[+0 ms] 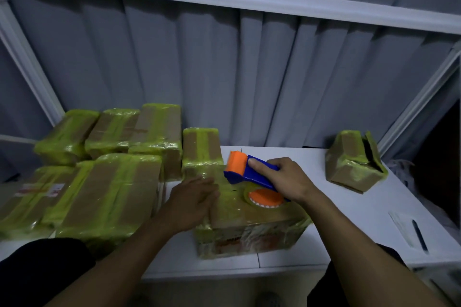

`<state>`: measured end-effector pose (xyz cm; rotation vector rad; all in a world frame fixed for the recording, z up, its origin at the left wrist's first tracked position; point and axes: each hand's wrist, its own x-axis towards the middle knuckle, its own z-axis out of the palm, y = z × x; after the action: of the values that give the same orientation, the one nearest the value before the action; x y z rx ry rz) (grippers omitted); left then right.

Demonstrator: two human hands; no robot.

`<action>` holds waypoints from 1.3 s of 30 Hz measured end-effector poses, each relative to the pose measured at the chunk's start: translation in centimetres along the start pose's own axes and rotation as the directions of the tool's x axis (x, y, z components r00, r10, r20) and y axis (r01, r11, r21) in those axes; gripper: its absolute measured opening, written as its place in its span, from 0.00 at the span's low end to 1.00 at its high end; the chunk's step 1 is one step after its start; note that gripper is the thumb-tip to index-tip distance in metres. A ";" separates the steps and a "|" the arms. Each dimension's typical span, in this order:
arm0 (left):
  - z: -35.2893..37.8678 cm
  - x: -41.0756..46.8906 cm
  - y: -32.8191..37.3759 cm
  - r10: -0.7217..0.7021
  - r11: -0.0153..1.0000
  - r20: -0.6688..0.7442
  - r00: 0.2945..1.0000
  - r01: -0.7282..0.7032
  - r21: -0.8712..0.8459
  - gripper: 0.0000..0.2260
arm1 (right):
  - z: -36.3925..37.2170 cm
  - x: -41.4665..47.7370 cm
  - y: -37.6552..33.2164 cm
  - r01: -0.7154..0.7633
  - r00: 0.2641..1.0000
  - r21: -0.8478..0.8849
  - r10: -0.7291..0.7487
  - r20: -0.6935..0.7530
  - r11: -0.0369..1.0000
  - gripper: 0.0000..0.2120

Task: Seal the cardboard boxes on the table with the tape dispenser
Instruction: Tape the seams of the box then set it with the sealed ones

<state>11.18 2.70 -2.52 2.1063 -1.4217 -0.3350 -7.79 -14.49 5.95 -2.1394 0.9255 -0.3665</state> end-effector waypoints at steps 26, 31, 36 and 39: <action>-3.8 0.8 5.5 -0.465 0.334 0.180 0.867 0.360 -0.871 0.07 | 1.0 2.4 1.0 0.164 0.981 0.086 -0.172 0.085 0.983 0.38; -4.1 0.6 6.7 -0.412 0.347 0.258 0.874 0.412 -0.843 0.08 | 0.5 1.5 1.1 0.168 0.976 0.164 -0.188 0.111 0.972 0.30; -4.0 0.6 7.4 -0.390 0.398 0.239 0.889 0.396 -0.827 0.05 | 0.0 1.0 1.2 0.176 0.972 0.180 -0.200 0.125 0.968 0.24; -4.6 1.0 7.5 -0.368 0.400 0.265 0.891 0.409 -0.820 0.06 | 0.1 1.3 1.5 0.201 0.965 0.162 -0.224 0.138 0.966 0.28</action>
<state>8.10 1.21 5.65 1.4861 -0.4781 -1.0502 -7.56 -16.04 4.69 -2.1021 0.5630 -0.3567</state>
